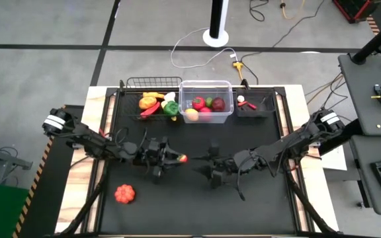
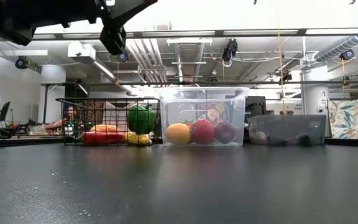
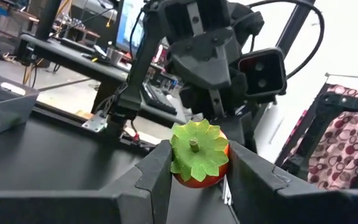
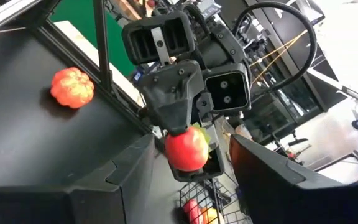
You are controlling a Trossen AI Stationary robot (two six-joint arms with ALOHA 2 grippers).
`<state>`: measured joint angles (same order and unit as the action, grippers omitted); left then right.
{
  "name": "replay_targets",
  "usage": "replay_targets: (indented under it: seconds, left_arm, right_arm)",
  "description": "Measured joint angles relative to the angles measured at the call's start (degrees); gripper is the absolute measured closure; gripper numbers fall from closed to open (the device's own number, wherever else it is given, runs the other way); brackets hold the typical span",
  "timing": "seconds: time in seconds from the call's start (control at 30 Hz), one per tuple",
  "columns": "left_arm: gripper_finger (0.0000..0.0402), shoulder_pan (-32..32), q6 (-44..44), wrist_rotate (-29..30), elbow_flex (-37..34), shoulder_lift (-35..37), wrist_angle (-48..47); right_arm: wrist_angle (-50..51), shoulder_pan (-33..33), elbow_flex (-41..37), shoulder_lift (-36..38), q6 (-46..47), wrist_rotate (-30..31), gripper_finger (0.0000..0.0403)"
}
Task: Sort produce into baskets
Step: Put the orange tomato into the transparent bin
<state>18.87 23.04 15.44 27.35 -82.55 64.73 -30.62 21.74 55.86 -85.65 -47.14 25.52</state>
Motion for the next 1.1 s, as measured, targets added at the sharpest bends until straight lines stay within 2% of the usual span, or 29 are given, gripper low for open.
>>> replay_targets:
  seconds: [0.13, 0.93, 1.1]
  left_arm:
    - [0.0284, 0.0, 0.0, 0.0, 0.3, -1.6, 2.6]
    - [0.0284, 0.0, -4.6, -2.6, 10.0, -7.9, 0.3]
    - [0.0284, -0.1, -4.6, -2.6, 9.5, -8.0, 0.5]
  right_arm:
    - [0.3, 0.0, 0.0, 0.0, 0.0, 0.0, 0.0200]
    - [0.7, 0.0, 0.0, 0.0, -0.7, 0.0, 0.0200]
    - [0.8, 0.0, 0.0, 0.0, -0.5, 0.0, 0.0200]
